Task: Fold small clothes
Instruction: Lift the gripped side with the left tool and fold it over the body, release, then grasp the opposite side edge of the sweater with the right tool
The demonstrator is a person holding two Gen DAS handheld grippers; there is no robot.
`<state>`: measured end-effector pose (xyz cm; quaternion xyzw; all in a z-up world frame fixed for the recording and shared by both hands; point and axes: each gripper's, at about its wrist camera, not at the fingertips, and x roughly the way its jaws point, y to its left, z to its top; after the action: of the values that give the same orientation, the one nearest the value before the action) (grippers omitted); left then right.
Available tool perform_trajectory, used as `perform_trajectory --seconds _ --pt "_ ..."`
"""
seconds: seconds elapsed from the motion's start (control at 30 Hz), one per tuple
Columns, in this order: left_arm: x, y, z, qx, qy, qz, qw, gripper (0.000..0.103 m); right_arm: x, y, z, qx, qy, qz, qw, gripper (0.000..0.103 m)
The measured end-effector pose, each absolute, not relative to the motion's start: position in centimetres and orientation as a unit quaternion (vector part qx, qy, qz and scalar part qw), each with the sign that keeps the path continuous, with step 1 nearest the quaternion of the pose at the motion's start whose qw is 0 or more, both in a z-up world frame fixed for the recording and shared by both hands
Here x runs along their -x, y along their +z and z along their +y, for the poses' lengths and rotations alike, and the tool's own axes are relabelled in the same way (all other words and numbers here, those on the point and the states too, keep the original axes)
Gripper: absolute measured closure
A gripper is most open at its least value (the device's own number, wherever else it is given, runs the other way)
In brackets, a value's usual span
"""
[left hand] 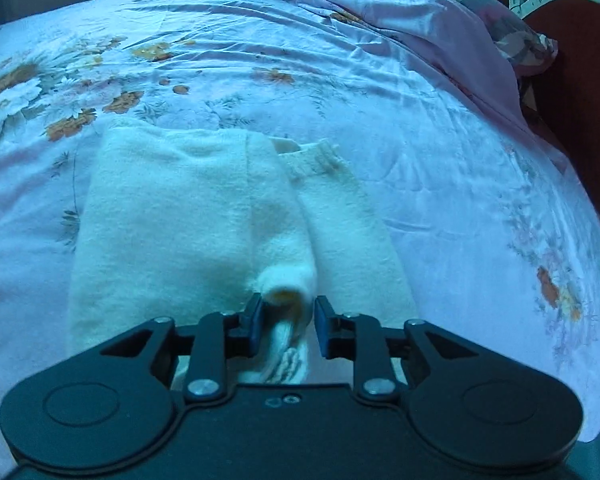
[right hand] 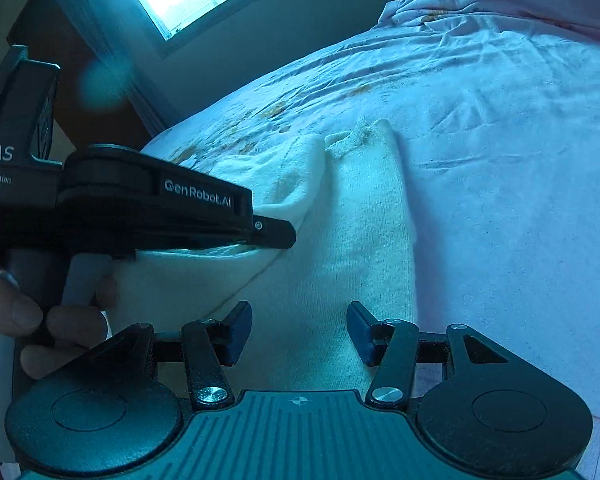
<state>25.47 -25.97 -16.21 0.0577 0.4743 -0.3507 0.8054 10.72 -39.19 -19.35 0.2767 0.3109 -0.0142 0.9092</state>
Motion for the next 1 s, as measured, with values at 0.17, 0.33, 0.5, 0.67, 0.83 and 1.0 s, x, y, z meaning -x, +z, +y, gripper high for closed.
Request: perform_trajectory --seconds 0.17,0.33,0.5,0.67,0.83,1.0 --pt "-25.8 -13.1 -22.4 0.018 -0.371 0.482 0.793 0.073 -10.0 -19.0 -39.4 -0.317 0.015 0.303 0.899 0.05" --pt "-26.1 -12.4 -18.4 -0.019 -0.308 0.439 0.844 0.073 -10.6 -18.6 -39.4 -0.349 0.03 0.298 0.888 0.05" --pt "-25.4 -15.1 -15.6 -0.047 -0.25 0.427 0.868 0.072 -12.9 -18.8 -40.3 -0.396 0.037 0.299 0.868 0.05" --pt "-25.1 -16.7 -14.6 -0.013 -0.262 0.437 0.861 0.072 -16.4 -19.8 -41.1 -0.415 0.016 0.312 0.855 0.05" --pt "-25.1 -17.0 -14.0 0.003 -0.268 0.434 0.86 0.072 -19.4 -19.7 -41.2 -0.39 -0.001 0.306 0.868 0.051" --pt "-25.1 -17.2 -14.0 0.006 -0.268 0.434 0.86 0.072 -21.4 -19.8 -40.9 -0.372 -0.005 0.307 0.876 0.081"
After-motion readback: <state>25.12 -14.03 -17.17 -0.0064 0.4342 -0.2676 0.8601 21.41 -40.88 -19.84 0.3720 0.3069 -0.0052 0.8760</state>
